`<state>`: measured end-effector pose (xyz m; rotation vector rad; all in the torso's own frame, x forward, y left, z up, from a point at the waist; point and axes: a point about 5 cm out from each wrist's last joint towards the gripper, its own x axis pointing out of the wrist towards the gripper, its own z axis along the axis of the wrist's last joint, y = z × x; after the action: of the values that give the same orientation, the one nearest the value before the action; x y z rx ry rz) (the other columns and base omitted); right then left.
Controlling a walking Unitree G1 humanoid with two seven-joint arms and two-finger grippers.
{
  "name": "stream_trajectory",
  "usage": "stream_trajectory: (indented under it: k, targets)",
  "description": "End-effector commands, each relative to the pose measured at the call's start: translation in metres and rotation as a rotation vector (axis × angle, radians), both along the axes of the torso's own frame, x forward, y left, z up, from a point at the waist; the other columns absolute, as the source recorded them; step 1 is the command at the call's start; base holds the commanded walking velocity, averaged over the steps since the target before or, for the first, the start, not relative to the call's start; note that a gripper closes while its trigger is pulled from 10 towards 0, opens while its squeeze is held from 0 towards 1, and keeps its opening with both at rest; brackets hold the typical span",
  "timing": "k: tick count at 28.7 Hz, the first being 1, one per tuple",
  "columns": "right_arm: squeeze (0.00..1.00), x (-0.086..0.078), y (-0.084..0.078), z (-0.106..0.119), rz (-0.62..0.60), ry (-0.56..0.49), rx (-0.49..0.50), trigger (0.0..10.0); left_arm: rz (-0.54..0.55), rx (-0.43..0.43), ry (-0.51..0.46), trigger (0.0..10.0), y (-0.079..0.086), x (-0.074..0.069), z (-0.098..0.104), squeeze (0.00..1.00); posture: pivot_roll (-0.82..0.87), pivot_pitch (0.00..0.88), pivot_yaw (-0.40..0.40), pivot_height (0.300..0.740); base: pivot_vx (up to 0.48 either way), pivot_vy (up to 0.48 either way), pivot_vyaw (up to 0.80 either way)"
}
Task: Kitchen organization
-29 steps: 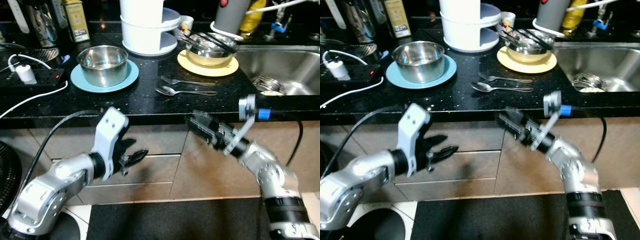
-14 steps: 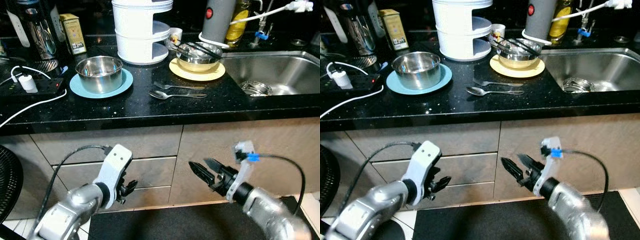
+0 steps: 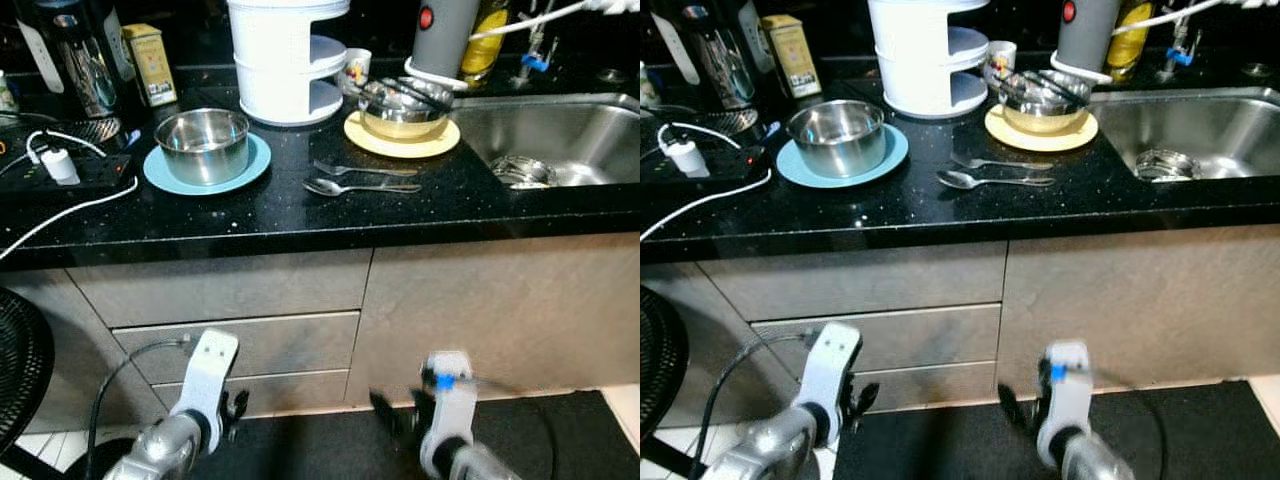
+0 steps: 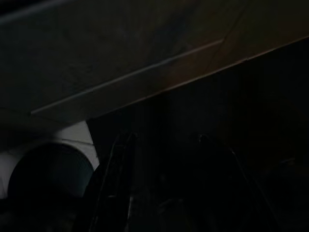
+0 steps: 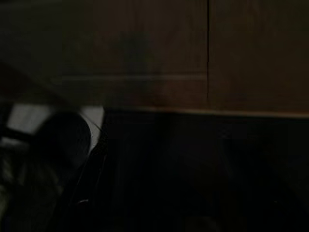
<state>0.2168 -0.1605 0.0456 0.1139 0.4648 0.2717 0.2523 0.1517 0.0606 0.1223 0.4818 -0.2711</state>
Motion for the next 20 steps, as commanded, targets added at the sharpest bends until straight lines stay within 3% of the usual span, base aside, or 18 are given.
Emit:
stream_trajectory:
  k: [1,5,8,11,14,20]
  targets:
    - [0.00,-0.008,-0.003,-0.004,0.002,-0.010,-0.058,10.0,-0.017,0.026,0.019,10.0,-0.005,-0.008,-0.011,0.00,-0.14,0.272,-0.005,0.740,0.000,0.000,0.00]
    - [0.00,-0.026,-0.009,-0.028,-0.022,0.048,-0.110,10.0,-0.061,0.042,0.025,10.0,-0.017,-0.014,-0.019,0.00,-0.15,0.248,-0.025,0.740,0.000,0.000,0.00]
    - [0.00,-0.037,-0.002,-0.042,-0.026,0.090,-0.109,10.0,-0.079,0.055,0.031,10.0,-0.019,-0.018,-0.025,0.00,-0.16,0.242,-0.037,0.740,0.000,0.000,0.00]
    - [0.00,-0.040,0.000,-0.045,-0.023,0.100,-0.112,10.0,-0.081,0.061,0.037,10.0,-0.019,-0.018,-0.028,0.00,-0.16,0.242,-0.037,0.740,0.000,0.000,0.00]
    - [0.00,-0.047,0.016,-0.056,-0.045,0.140,-0.064,10.0,-0.066,0.091,0.063,10.0,-0.005,-0.022,-0.039,0.00,-0.14,0.221,-0.067,0.740,0.000,0.000,0.00]
    - [0.00,-0.043,0.026,-0.058,-0.022,0.145,-0.040,10.0,0.026,0.092,0.080,10.0,0.005,-0.020,-0.041,0.00,-0.10,0.220,-0.063,0.740,0.000,0.000,0.00]
